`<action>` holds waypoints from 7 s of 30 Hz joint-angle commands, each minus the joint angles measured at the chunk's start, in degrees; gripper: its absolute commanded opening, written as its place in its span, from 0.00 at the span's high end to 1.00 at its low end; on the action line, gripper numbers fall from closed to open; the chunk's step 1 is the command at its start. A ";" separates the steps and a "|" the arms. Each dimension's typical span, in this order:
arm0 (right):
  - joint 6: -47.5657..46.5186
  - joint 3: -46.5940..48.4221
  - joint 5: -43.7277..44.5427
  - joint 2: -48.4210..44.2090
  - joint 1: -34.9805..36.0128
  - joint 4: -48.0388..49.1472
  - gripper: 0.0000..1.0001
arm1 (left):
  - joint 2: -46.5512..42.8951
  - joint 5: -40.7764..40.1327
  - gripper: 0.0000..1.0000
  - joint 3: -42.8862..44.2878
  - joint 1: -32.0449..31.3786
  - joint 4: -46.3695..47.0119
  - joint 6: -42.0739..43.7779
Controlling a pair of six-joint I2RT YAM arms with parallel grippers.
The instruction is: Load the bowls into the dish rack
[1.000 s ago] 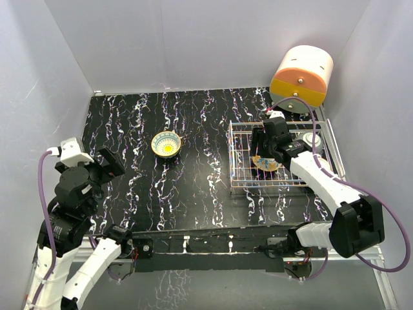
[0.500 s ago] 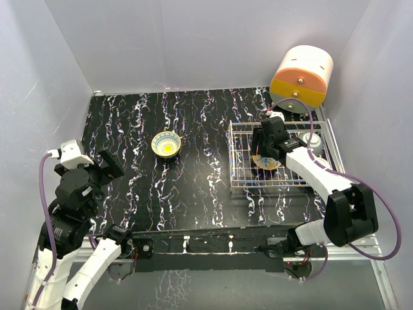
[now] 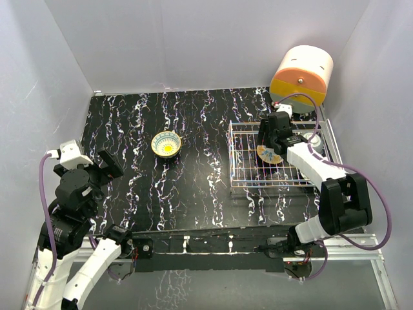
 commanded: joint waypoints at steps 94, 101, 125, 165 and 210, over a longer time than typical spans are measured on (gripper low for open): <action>-22.00 57.99 -29.49 48.87 37.00 -1.17 0.40 | -4.47 -6.04 0.03 7.70 -0.23 -4.76 1.81; -22.15 59.21 -29.09 50.12 37.01 -2.01 0.44 | -4.49 -6.13 0.03 7.54 -0.28 -4.70 2.13; -19.57 57.71 -29.56 46.87 36.27 1.36 0.69 | -5.77 -7.36 0.03 6.80 -0.31 -5.55 2.35; -13.36 45.46 -33.73 34.85 36.06 11.49 0.92 | -4.93 -6.69 0.03 5.53 -0.37 -4.30 2.04; 24.57 7.87 -46.38 -2.20 15.10 53.58 0.92 | -3.45 -5.37 0.03 6.93 -0.32 -3.59 2.09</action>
